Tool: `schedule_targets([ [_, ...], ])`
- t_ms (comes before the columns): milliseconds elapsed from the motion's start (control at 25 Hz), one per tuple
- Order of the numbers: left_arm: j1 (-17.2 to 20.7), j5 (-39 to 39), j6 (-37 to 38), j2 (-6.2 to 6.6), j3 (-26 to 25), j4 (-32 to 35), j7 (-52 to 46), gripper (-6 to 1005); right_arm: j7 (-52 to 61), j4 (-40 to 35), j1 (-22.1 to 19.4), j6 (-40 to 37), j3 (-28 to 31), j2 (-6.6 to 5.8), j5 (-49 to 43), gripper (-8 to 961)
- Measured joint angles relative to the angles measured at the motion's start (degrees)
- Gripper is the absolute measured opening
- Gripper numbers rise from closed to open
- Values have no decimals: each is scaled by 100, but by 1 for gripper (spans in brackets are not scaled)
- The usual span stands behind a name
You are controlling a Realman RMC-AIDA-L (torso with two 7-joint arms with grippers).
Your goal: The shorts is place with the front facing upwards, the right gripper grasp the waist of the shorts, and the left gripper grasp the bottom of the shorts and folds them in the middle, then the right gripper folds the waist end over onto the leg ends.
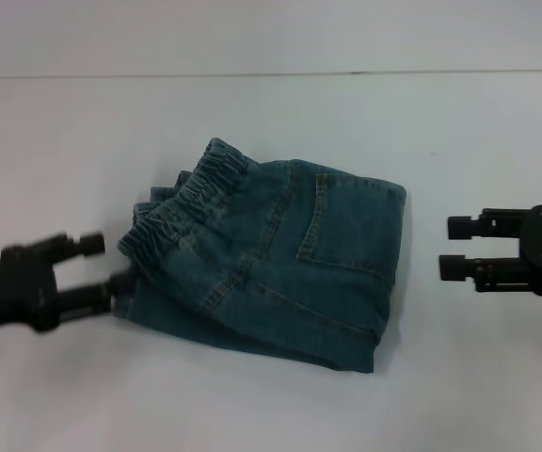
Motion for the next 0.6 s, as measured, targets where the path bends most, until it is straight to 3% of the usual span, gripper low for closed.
schedule_targets([
  [200, 55, 489, 142, 4, -253, 21, -45, 827, -302, 153, 83, 262, -164, 144, -24, 753],
  [600, 66, 579, 129, -36, -269, -14, -103, 828, -418, 275, 229, 809, -582, 228, -27, 751],
])
